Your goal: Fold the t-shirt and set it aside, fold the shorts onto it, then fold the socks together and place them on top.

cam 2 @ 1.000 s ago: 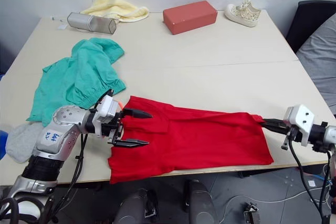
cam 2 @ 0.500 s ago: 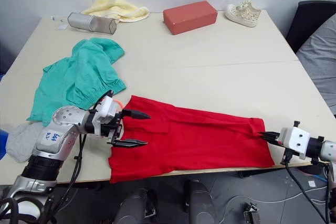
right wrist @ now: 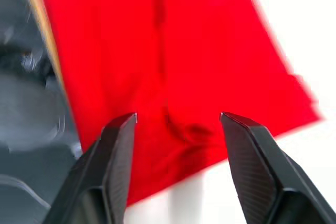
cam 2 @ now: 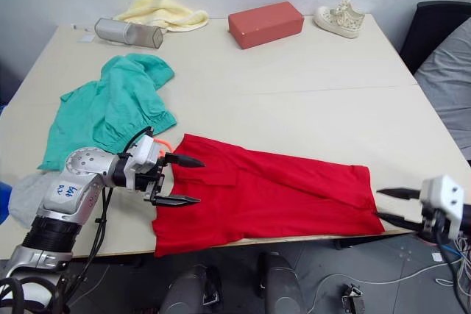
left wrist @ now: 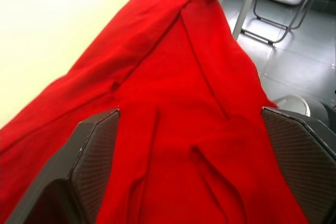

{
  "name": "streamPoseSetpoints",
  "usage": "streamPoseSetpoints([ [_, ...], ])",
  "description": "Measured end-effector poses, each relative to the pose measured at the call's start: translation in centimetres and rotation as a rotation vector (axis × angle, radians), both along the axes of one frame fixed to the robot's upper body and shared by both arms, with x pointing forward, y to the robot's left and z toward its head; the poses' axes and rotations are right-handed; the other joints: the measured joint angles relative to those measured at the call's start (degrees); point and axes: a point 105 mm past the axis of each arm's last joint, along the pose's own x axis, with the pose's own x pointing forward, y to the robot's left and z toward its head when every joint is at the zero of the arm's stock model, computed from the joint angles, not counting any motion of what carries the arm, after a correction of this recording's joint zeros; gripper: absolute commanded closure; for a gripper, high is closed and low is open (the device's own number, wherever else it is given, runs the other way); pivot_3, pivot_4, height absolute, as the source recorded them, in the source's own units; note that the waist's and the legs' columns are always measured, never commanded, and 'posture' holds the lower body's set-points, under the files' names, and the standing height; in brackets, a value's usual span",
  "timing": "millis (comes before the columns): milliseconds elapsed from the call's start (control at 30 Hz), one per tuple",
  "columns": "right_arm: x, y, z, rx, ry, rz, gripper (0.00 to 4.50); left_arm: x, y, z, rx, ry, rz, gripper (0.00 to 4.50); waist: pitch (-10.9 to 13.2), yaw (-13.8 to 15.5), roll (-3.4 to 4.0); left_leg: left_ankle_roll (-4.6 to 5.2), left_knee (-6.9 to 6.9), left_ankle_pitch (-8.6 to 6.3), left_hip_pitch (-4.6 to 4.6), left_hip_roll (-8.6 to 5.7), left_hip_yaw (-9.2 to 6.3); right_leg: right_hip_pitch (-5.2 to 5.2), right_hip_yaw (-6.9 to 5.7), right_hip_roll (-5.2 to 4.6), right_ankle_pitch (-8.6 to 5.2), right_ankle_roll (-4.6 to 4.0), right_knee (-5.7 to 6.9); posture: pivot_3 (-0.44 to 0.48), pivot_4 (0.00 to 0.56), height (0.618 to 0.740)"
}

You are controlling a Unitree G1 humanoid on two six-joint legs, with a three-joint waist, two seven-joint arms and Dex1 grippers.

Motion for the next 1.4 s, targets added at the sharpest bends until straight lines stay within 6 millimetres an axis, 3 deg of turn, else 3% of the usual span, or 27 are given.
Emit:
streamPoseSetpoints([
  [133,1.5,1.8,1.3,0.120,-0.002,-0.035,3.59,0.6,-0.4,0.1,-0.029,0.002,0.030,0.00,0.00,0.30,-0.01,-0.03,-0.04,-0.01,-0.01,0.03,-0.09,0.00,0.01,0.18,0.00,0.00,-0.06,0.000,0.150,0.740],
  [200,2.7,3.3,1.3,0.164,-0.043,-0.043,4.32,1.4,-0.6,0.2,-0.047,0.007,0.074,0.00,0.00,0.36,-0.01,-0.06,-0.04,-0.01,-0.06,0.04,-0.12,-0.03,0.04,0.26,0.00,0.00,-0.08,0.000,0.150,0.740],
  [233,3.2,3.9,0.9,0.173,-0.055,-0.054,4.46,1.7,-0.6,0.1,-0.044,0.005,0.097,0.00,0.00,0.35,-0.01,-0.09,-0.07,0.00,-0.06,0.04,-0.14,-0.02,0.05,0.29,0.00,0.00,-0.08,0.000,0.150,0.740],
  [467,5.8,8.4,-3.2,0.167,-0.121,-0.134,4.46,4.0,-2.1,-1.6,-0.075,0.052,0.277,0.00,0.00,0.36,-0.01,-0.38,-0.10,0.07,-0.10,0.01,-0.11,-0.07,0.05,0.38,0.04,0.06,-0.02,0.000,0.150,0.740],
  [600,6.0,8.5,-4.2,0.104,-0.150,-0.165,4.46,4.7,-2.5,-2.1,-0.076,0.070,0.341,0.00,0.00,0.31,-0.01,-0.37,-0.10,0.05,-0.10,-0.01,-0.05,-0.08,0.06,0.41,0.04,0.10,-0.03,0.000,0.150,0.740],
  [733,6.0,7.5,-4.5,0.091,-0.173,-0.224,4.50,5.1,-2.4,-2.2,-0.090,0.070,0.391,0.91,0.00,0.22,-0.01,-0.37,-0.10,0.06,-0.05,0.02,-0.03,-0.06,0.10,0.40,0.05,0.10,-0.02,0.000,0.150,0.740],
  [1000,5.6,7.2,-5.1,0.091,-0.178,-0.231,4.50,5.5,-2.8,-2.1,-0.147,0.036,0.422,3.59,0.00,0.23,0.00,-0.29,-0.10,0.09,-0.01,0.04,-0.03,-0.05,0.14,0.41,0.05,0.08,-0.01,0.000,0.150,0.740],
  [1100,5.5,7.1,-5.3,0.083,-0.179,-0.231,4.50,6.0,-2.7,-2.9,-0.100,0.023,0.457,4.48,0.00,0.25,0.00,-0.14,-0.10,0.01,-0.01,0.01,-0.03,-0.05,0.15,0.41,0.05,0.08,-0.02,0.000,0.150,0.740],
  [1267,5.7,6.7,-5.3,0.059,-0.200,-0.254,4.50,6.4,-2.0,-3.9,0.002,-0.016,0.500,4.48,-0.01,0.23,0.00,-0.16,-0.10,0.01,0.01,0.04,-0.03,-0.03,0.15,0.39,0.05,0.08,-0.02,0.000,0.150,0.740],
  [1400,6.5,4.2,-5.0,-0.007,-0.239,-0.348,4.50,6.5,-1.5,-4.1,0.027,-0.049,0.529,4.48,-0.02,0.24,-0.01,-0.13,-0.10,-0.01,0.08,0.02,0.02,0.02,0.19,0.35,0.05,0.08,-0.03,0.000,0.150,0.740],
])
